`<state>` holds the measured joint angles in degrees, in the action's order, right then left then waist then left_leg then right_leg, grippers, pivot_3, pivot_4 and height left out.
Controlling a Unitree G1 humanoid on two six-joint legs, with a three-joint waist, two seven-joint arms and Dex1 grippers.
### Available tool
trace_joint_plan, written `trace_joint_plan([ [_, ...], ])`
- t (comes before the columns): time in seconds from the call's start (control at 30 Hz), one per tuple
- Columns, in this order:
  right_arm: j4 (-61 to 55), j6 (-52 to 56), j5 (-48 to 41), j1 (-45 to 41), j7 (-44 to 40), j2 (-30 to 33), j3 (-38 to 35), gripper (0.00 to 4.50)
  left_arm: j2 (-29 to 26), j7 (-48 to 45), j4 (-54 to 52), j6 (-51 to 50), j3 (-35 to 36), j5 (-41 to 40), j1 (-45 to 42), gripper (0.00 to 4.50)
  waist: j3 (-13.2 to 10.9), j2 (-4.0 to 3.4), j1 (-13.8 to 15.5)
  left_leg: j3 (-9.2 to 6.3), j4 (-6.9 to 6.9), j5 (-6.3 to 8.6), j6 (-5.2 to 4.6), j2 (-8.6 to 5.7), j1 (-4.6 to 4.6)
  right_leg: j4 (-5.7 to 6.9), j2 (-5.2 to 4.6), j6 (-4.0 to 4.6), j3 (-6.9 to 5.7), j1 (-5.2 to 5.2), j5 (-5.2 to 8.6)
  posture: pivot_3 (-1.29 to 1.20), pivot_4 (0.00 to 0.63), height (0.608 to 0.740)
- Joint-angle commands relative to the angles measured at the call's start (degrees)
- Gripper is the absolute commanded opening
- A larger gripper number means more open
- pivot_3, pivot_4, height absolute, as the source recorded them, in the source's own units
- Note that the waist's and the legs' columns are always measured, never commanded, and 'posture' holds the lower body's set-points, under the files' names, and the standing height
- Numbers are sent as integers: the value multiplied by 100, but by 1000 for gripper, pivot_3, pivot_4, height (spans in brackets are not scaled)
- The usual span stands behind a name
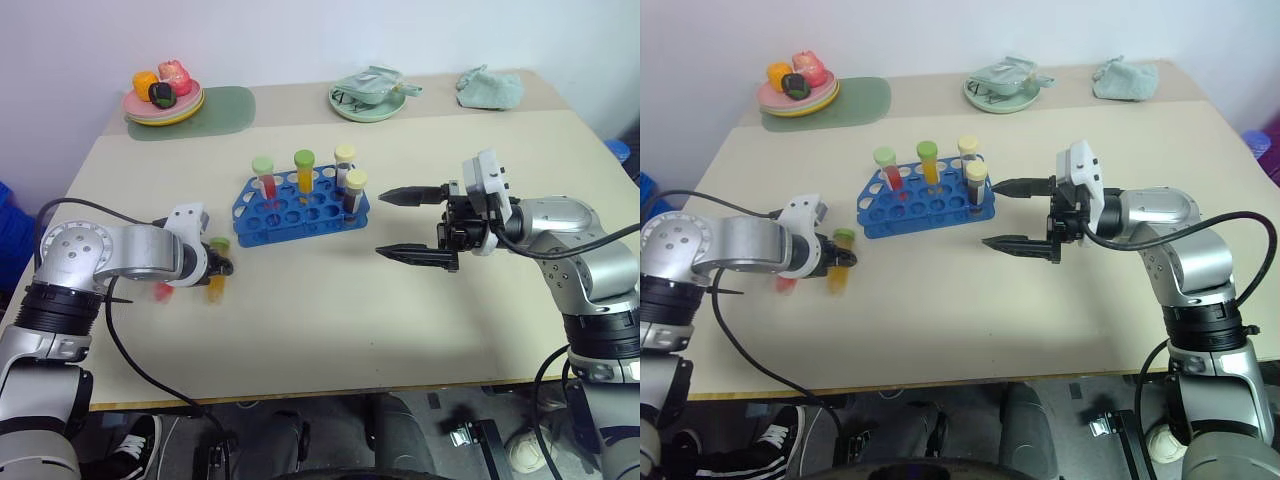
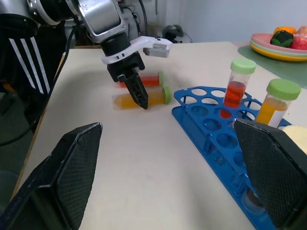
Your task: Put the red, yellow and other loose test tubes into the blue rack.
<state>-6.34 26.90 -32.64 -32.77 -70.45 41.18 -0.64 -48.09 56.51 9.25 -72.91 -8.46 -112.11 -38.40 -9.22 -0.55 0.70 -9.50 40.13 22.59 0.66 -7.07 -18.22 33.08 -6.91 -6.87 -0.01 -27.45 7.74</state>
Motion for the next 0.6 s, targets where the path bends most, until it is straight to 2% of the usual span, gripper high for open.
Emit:
trace_joint_plan([
  [0.03,-25,-153,19,-149,-40,-10,-46,4500,-58,48,-80,96,74,-89,20,2239,0,0,-1,0,0,0,0,0,0,0,0,0,0,0,0,0,150,740],
  [0.17,13,-196,56,-176,-38,-40,-31,4500,-41,49,-101,123,96,-89,52,2239,0,0,0,0,0,0,0,0,0,0,0,0,0,0,0,0,150,740],
  [0.23,36,-261,101,-175,-41,-51,-16,4500,-58,62,-116,161,77,-89,45,1695,0,0,1,0,0,0,0,0,0,0,0,0,0,0,0,0,150,740],
  [0.3,58,-271,103,-187,-28,-72,-21,4500,-65,57,-123,163,87,-89,46,896,0,0,-1,0,0,0,0,0,0,0,0,0,0,0,0,0,150,740],
  [0.33,64,-281,108,-191,-29,-72,-19,4500,-78,58,-165,167,97,-89,40,738,0,0,-1,0,0,0,0,0,0,0,0,0,0,0,0,0,150,740],
  [0.5,116,-359,144,-172,-36,-68,-30,4500,-203,204,-530,412,281,-88,107,738,0,0,0,0,0,0,0,0,0,0,0,0,0,0,0,0,150,740],
  [0.6,149,-402,171,-157,-17,-66,-65,4500,-434,99,-1219,755,642,580,317,738,0,0,-6,1,-1,0,0,2,0,-1,0,0,1,-1,0,0,150,740],
])
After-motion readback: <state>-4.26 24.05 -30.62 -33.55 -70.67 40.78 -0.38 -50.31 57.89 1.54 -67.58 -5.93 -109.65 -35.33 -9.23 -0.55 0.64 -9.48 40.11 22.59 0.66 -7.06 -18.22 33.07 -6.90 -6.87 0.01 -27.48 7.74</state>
